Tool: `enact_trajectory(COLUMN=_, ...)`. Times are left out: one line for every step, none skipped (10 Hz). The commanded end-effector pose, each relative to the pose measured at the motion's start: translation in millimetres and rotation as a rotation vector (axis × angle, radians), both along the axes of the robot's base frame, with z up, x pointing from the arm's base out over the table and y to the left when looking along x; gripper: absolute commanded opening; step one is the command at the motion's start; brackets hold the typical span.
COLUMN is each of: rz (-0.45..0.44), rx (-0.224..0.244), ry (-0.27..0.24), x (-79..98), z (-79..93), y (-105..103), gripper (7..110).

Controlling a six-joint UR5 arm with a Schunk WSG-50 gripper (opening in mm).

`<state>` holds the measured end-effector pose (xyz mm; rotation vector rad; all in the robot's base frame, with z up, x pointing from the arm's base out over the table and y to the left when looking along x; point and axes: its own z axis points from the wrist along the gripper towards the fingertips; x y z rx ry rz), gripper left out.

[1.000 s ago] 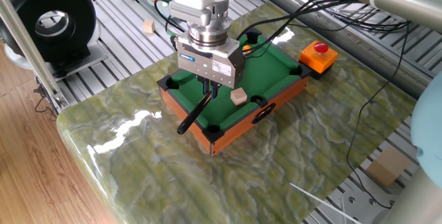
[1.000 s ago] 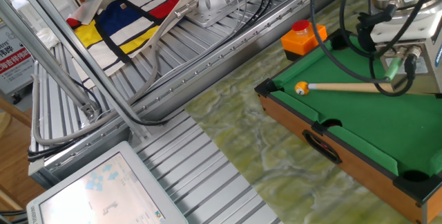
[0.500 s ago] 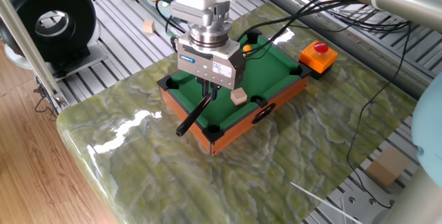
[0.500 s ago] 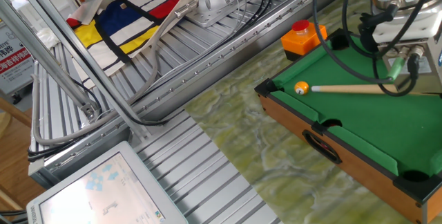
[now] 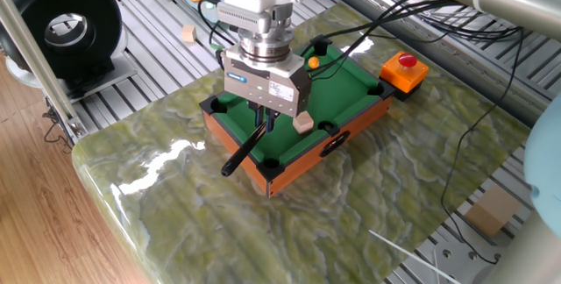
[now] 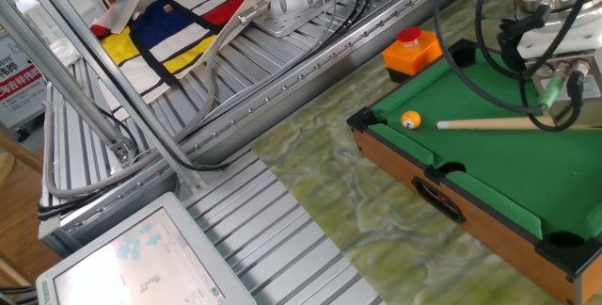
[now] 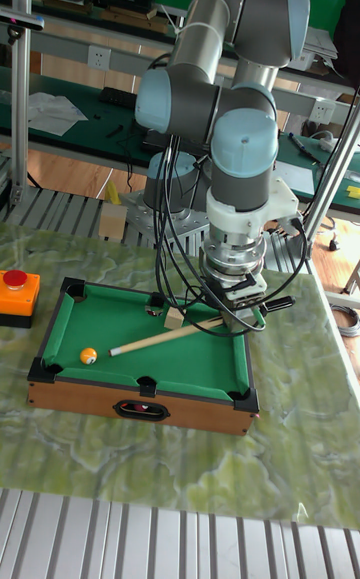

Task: Hit the pool ball

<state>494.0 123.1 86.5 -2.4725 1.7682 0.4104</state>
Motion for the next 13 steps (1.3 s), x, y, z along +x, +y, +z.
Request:
enact_trajectory(rz=-0.009, rx=0.002, ry=0.002, x=-1.2, z=0.1, y=-1, gripper=7)
enact_trajectory(rz=-0.002, rx=0.0, ry=0.001, x=-1.8, z=-0.8, y=-3, gripper=7)
enact_trajectory(rz=0.008, rx=0.006, ry=0.005, x=-4.8, z=-1.1, y=-4, gripper=7)
enact_trajectory(rz=0.024, rx=0.013, ry=0.012, x=-10.2, z=-1.0, y=-5, gripper=7)
enact_trajectory(rz=0.028, rx=0.011, ry=0.014, x=-16.1, z=0.8, y=-5, gripper=7)
enact_trajectory(rz=0.034, rx=0.001, ry=0.013, x=-19.6, z=3.3, y=-6, gripper=7)
enact_trajectory(rz=0.038, rx=0.007, ry=0.007, x=-21.5, z=4.1, y=-2, gripper=7)
enact_trajectory(rz=0.049, rx=0.023, ry=0.0, x=-21.9, z=4.2, y=2, gripper=7)
enact_trajectory(rz=0.063, rx=0.033, ry=-0.007, x=-21.1, z=4.5, y=4, gripper=7)
enact_trajectory(rz=0.075, rx=0.036, ry=-0.017, x=-19.3, z=4.3, y=5, gripper=7)
enact_trajectory(rz=0.083, rx=0.027, ry=-0.021, x=-20.0, z=3.3, y=3, gripper=7)
enact_trajectory(rz=0.087, rx=0.014, ry=-0.027, x=-20.1, z=1.8, y=0, gripper=7)
enact_trajectory(rz=0.089, rx=0.016, ry=-0.031, x=-21.1, z=1.3, y=2, gripper=7)
